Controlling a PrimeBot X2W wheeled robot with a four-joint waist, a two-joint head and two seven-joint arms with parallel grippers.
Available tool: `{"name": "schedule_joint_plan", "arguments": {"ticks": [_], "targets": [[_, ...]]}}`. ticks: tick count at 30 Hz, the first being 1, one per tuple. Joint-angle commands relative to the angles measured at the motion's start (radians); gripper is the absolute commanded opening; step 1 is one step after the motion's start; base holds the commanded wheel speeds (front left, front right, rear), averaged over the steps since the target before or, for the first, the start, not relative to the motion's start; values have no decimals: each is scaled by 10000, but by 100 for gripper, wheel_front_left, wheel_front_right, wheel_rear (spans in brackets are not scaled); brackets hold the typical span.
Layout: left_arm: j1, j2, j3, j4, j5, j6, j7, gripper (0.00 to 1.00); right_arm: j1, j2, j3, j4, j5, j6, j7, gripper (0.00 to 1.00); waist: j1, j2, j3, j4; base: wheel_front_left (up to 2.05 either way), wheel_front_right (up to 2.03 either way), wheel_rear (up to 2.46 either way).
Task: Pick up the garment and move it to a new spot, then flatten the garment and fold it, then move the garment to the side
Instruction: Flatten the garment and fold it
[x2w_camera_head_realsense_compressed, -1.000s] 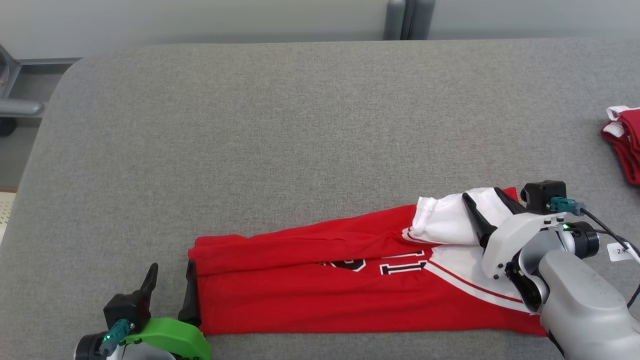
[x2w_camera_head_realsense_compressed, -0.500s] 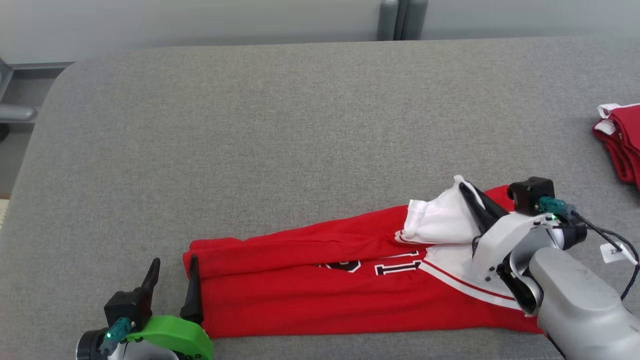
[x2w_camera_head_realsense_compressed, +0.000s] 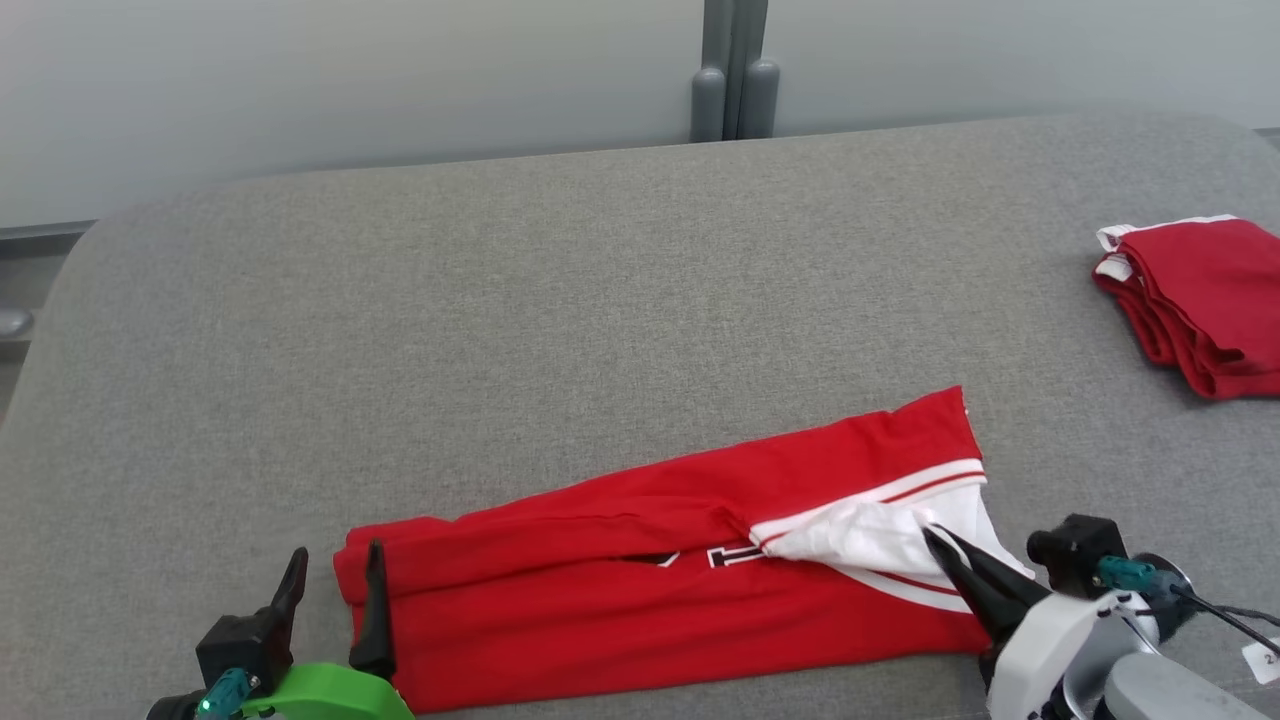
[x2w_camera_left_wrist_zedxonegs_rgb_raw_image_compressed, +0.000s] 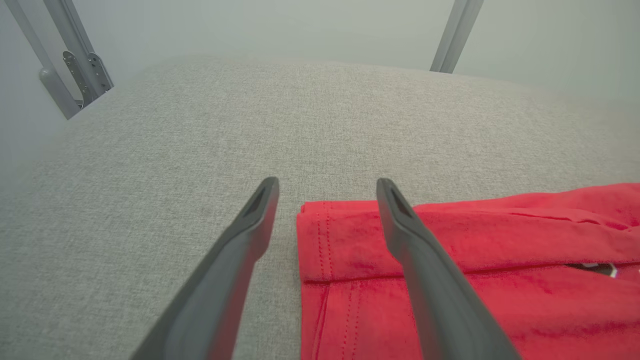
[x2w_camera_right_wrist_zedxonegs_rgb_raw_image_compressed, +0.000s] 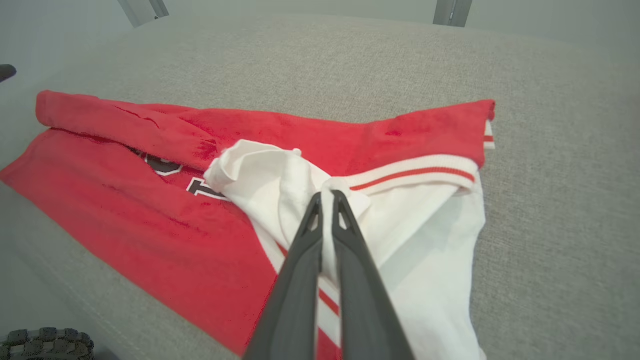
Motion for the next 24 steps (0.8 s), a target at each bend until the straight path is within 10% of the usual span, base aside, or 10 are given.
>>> {"name": "schedule_joint_plan", "arguments": {"ticks": [1,12,24], "targets": [[150,29,-12,-31,-15,-39,1,100,225,-160,-10,180,39,-17,-38,100,0,0,-145,-150,0,0,0],[129,32,-175,-175,57,-43,1,100,780,633,-2766,664,-321,-16,-32,100,0,0,35,67,0,0,0],[-312,31,-434,-278,142,19,3,100,-186,1939,-3525,3294,-997,-16,-33,100,0,0,721,848,0,0,0]]}}
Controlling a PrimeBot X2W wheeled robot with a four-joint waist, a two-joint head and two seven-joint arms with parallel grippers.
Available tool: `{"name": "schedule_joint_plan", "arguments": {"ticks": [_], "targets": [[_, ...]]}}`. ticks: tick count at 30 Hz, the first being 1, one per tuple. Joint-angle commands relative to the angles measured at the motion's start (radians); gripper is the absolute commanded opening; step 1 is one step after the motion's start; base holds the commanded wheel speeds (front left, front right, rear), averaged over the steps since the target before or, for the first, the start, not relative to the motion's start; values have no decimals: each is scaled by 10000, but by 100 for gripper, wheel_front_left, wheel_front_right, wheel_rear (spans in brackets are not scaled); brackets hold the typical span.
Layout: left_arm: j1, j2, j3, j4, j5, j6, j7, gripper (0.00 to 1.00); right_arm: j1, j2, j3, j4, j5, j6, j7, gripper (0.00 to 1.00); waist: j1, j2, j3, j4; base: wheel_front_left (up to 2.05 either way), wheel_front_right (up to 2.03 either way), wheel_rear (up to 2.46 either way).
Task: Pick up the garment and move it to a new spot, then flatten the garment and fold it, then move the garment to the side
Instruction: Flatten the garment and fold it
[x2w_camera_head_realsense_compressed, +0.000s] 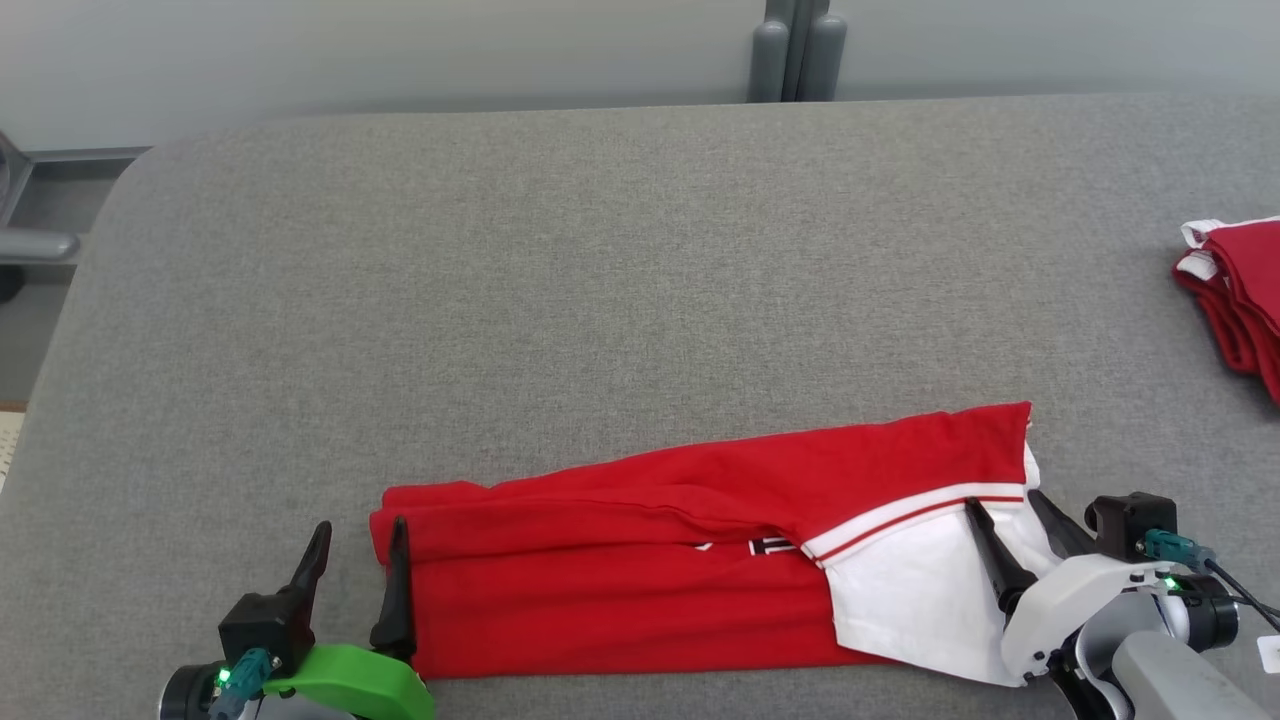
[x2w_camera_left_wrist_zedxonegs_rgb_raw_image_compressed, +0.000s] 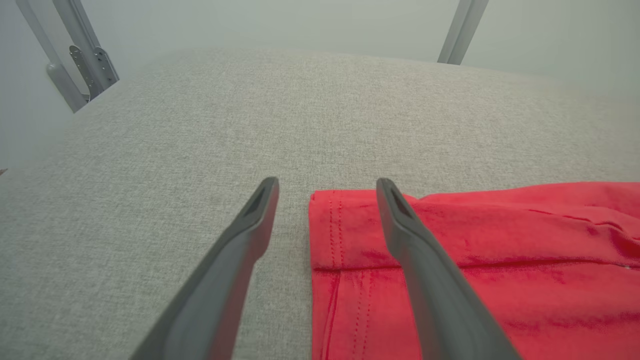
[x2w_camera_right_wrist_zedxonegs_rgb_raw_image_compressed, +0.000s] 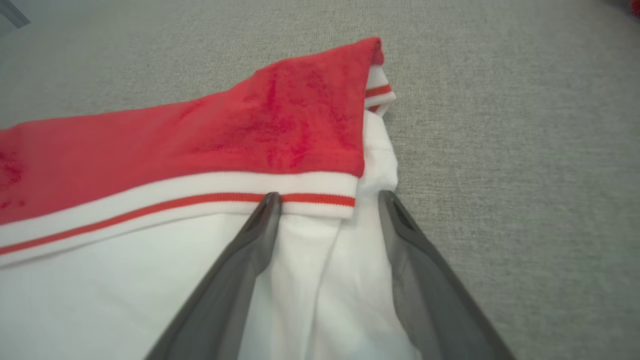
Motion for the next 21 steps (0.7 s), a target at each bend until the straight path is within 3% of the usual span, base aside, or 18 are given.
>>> {"name": "schedule_joint_plan", "arguments": {"ticks": [1,9,13,15,16,21], "targets": [[-158,35,12,-39,49,54,0,100,-87,15,-53,201,-23,-14,-22,100,0,0,184,198,0,0,0],[-202,35,-25,-129,59,79,0,100,59,351,-484,1170,-247,-29,62,100,0,0,204,216,0,0,0],[-216,35,-85,-138,66,49,0,100,195,626,-146,1756,-328,-28,141,100,0,0,191,218,0,0,0],[-231,35,-106,-142,60,34,0,100,178,799,117,2003,-243,-17,196,24,0,0,185,230,0,0,0],[-238,35,-115,-140,64,24,0,100,136,840,218,2112,-204,-16,200,0,0,0,180,239,0,0,0],[-233,34,-124,-147,68,36,0,100,-313,652,179,2323,-86,-32,165,0,0,0,109,264,0,0,0]]}}
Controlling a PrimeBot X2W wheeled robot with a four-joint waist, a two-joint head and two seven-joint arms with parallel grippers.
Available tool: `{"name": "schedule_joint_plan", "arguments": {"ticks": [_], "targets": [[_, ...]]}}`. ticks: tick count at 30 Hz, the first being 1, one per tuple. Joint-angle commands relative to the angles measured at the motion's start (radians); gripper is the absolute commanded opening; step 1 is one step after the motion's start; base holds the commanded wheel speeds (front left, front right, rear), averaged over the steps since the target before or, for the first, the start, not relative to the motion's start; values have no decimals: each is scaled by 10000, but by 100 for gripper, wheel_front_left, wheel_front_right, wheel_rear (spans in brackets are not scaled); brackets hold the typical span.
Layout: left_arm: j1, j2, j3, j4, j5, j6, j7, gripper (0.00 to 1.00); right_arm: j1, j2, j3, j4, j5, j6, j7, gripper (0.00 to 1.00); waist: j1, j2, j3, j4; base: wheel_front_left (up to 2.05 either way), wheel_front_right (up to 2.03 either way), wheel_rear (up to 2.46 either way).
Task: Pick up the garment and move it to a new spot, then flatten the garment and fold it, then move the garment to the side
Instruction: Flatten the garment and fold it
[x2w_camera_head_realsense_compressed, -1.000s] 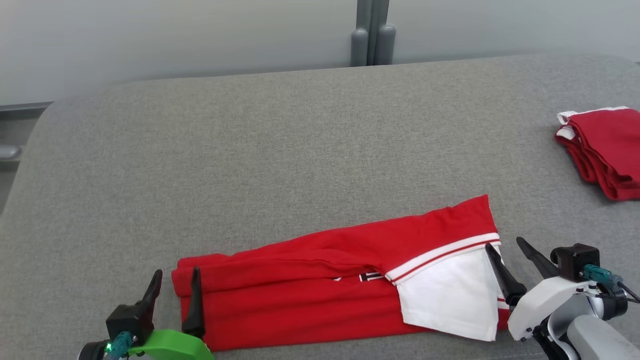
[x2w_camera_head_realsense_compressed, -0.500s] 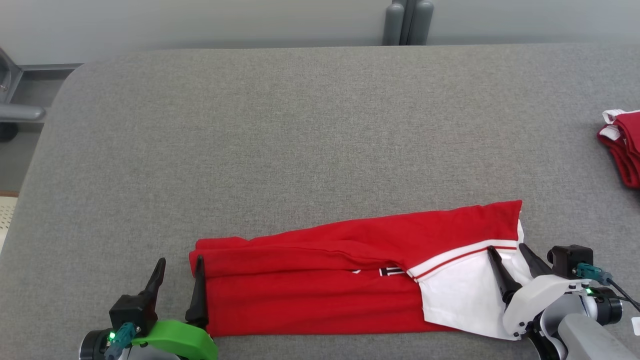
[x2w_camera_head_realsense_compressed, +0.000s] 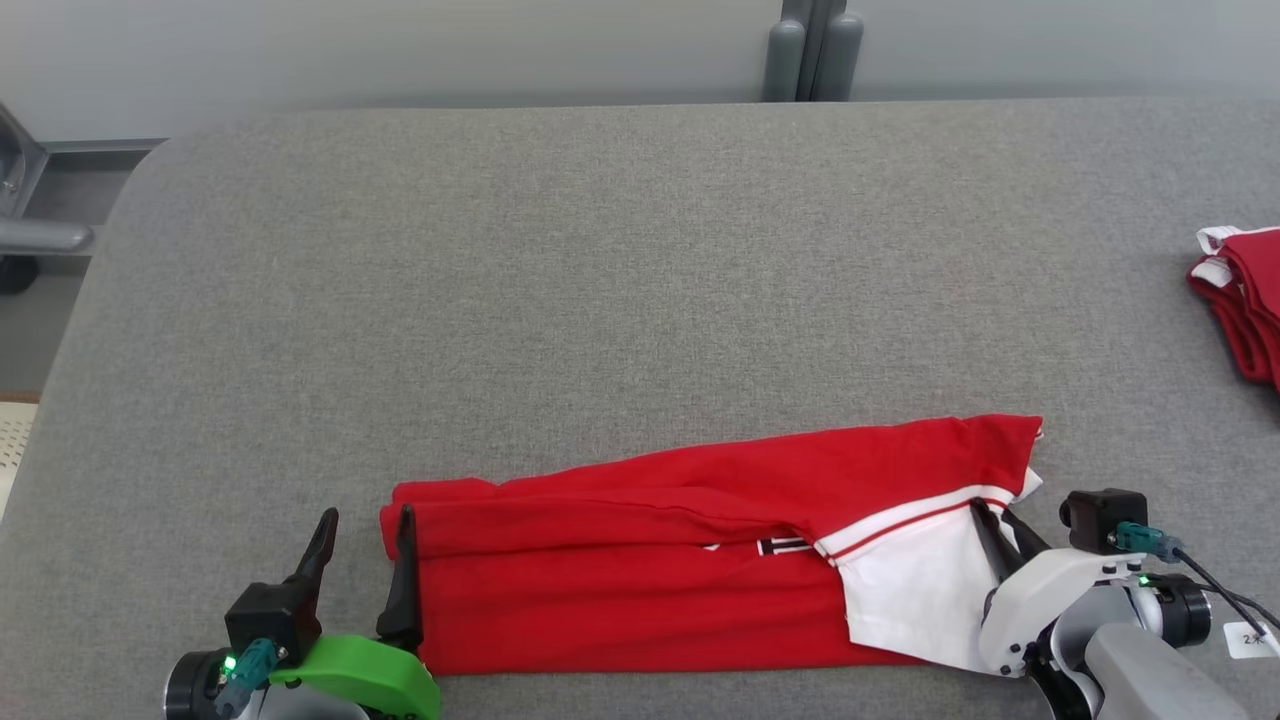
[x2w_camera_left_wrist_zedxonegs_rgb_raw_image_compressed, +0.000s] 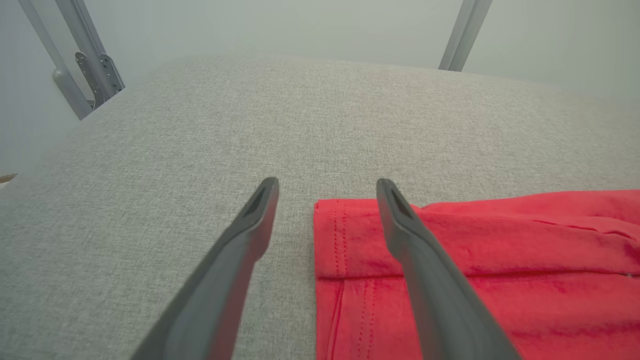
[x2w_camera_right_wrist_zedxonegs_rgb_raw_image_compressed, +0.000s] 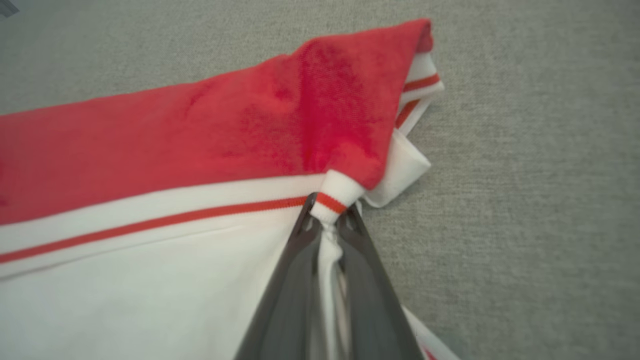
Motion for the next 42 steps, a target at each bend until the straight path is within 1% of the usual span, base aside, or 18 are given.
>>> {"name": "schedule_joint_plan", "arguments": {"ticks": [1,4,6,9,11,14,17,19,22,23,28,33,37,42], "targets": [[-87,32,9,-40,25,0,0,100,223,-139,-62,477,34,-86,354,0,1,0,-35,-1,0,0,0],[-9,33,66,-59,26,14,0,100,-82,-497,-625,308,-151,-115,278,0,1,0,-83,-51,0,0,0],[5,29,69,-96,32,-11,0,100,-190,-683,-1192,159,-321,-108,231,0,1,0,-96,-104,0,0,0],[-28,29,61,-149,71,-63,1,100,-305,-728,-2045,54,-679,-42,203,0,1,0,-84,-209,0,0,0],[-37,33,38,-154,88,-66,0,100,-360,-901,-2571,-9,-1013,-42,193,0,1,0,-82,-280,0,0,0],[-23,30,3,-148,79,-85,1,100,-278,-926,-3115,-202,-1407,-42,191,0,1,0,-93,-399,0,0,0],[12,32,-10,-113,27,-75,0,100,-164,-641,-3105,-780,-1725,-39,181,0,1,0,-127,-507,0,0,0],[42,32,-6,-106,5,-74,1,100,-78,-375,-2686,-1358,-1824,-31,181,0,1,0,-161,-574,0,0,0],[95,32,-48,-78,-22,-86,0,100,48,-98,-1544,-2306,-1600,-33,182,0,1,0,-226,-639,0,0,0],[95,32,-48,-78,-22,-86,0,100,48,-98,-1544,-2306,-1600,-33,182,0,1,0,-226,-639,0,0,0],[145,32,-209,-5,-98,-109,0,100,68,48,891,-3664,-955,-33,321,0,1,0,-421,-542,0,0,0],[240,33,-495,-13,-258,-107,1,100,-284,160,2923,-4543,-403,-33,782,0,1,0,-592,-53,0,0,0],[332,32,-694,10,-367,-53,0,100,-624,389,4056,-4696,-15,-33,1012,0,1,0,-656,497,0,0,0],[403,30,-929,35,-518,22,0,100,-1208,733,4891,-3988,102,-33,968,0,1,0,-673,1219,0,0,0]]}}
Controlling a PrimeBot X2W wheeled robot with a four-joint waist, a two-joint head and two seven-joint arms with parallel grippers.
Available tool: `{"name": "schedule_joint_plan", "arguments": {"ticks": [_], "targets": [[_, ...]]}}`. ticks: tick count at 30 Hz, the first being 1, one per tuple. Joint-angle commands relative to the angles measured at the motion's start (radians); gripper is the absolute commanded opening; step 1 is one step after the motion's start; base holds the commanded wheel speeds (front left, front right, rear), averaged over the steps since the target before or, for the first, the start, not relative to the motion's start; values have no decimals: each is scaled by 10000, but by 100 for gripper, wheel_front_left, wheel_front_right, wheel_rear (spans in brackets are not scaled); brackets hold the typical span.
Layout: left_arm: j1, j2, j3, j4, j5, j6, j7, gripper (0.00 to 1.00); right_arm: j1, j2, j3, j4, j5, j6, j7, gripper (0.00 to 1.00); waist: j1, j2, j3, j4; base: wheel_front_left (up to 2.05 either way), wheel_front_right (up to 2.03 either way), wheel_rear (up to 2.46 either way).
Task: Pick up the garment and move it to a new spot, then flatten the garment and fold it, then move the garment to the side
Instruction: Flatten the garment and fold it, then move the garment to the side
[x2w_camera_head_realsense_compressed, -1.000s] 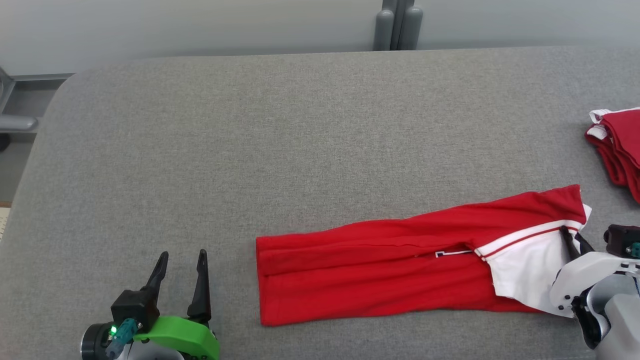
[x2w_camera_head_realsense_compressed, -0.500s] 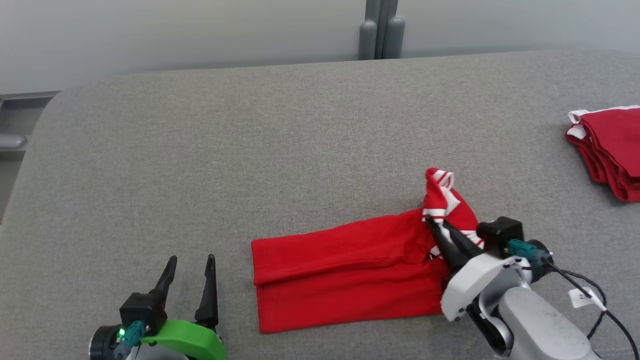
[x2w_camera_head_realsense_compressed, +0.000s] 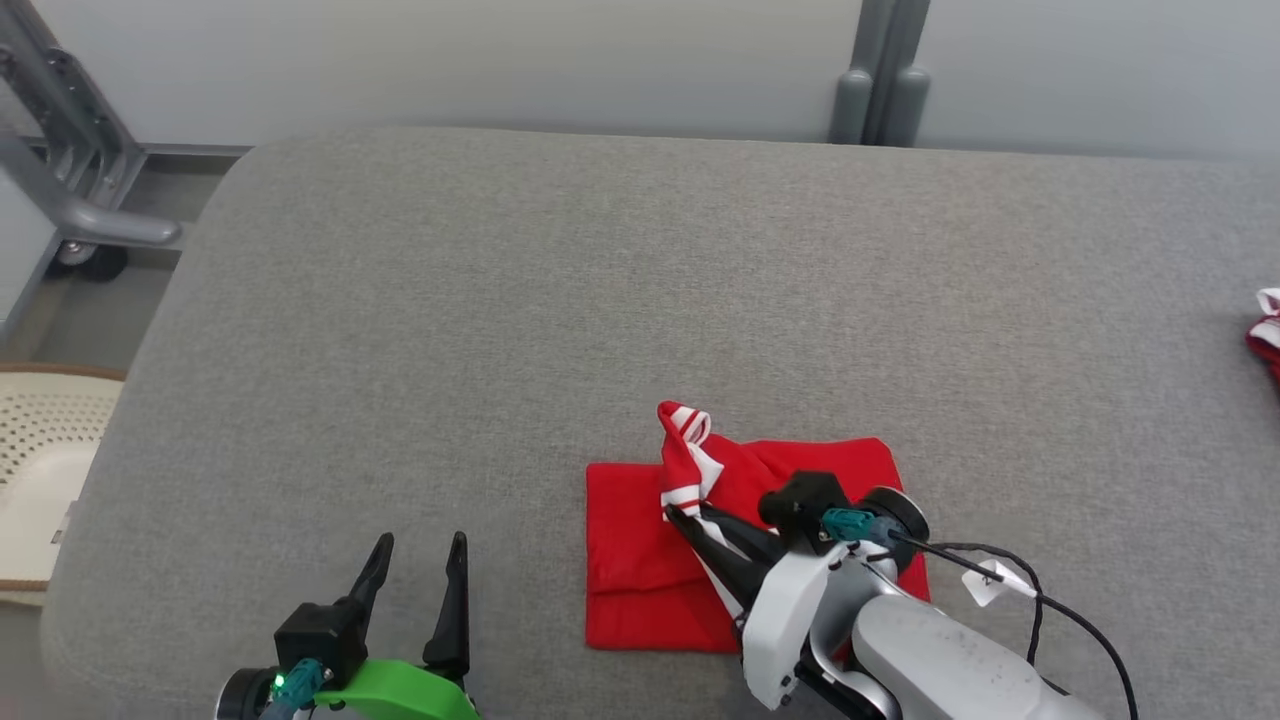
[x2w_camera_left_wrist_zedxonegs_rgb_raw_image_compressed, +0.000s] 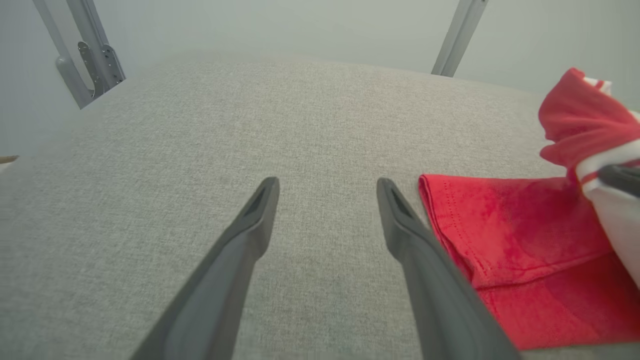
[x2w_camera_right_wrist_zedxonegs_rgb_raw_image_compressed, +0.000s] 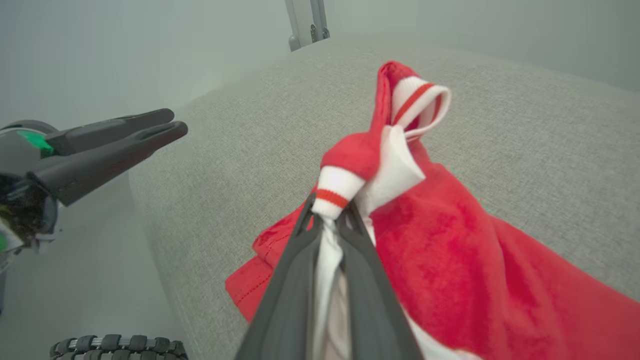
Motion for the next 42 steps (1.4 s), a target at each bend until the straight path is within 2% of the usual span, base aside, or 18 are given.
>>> {"name": "schedule_joint_plan", "arguments": {"ticks": [1,2,3,4,7,10,17,19,28,37,38,39,40,42], "targets": [[115,33,-13,11,-37,38,1,100,-128,56,64,218,44,-4,-32,0,0,0,-50,570,0,0,0],[123,32,-41,10,-45,51,0,100,-214,146,112,489,53,-4,-81,0,0,0,-37,689,0,0,0],[136,30,-62,10,-60,50,1,100,-283,268,36,748,175,-4,-172,23,0,0,-22,778,0,0,0],[150,30,-64,8,-58,55,1,100,-398,339,0,1019,184,-4,-235,100,0,0,2,838,0,0,0],[197,30,59,-51,-83,111,0,100,-636,638,3,1255,588,-4,-631,100,0,0,60,821,0,0,0],[276,25,185,-68,-103,169,1,100,-758,493,-378,1033,897,-8,-797,100,0,0,52,591,0,0,0],[129,28,303,-210,-50,216,0,100,336,-351,-2941,279,717,-7,-830,100,0,0,55,4,0,0,0],[97,27,307,-230,-47,207,0,100,764,-556,-3271,290,630,-4,-832,100,0,0,71,-71,0,0,0],[-22,30,180,-320,4,178,0,100,2061,-809,-3419,733,931,-4,-835,100,0,0,195,30,0,0,0],[-30,28,129,-310,77,192,0,100,1725,-199,-3696,2407,490,-5,-805,100,0,0,245,389,0,0,0],[-38,28,129,-313,79,190,0,100,1629,-137,-3714,2635,461,-5,-801,82,0,0,253,411,0,0,0],[-48,28,121,-318,86,188,0,100,1554,-81,-3659,2801,400,-4,-795,21,0,0,255,432,0,0,0],[-58,30,129,-322,97,182,0,100,1455,-15,-3679,2874,390,-4,-793,0,0,0,254,441,0,0,0],[-76,28,139,-353,128,183,0,100,1293,7,-3781,2933,286,-5,-798,0,0,0,236,420,0,0,0]]}}
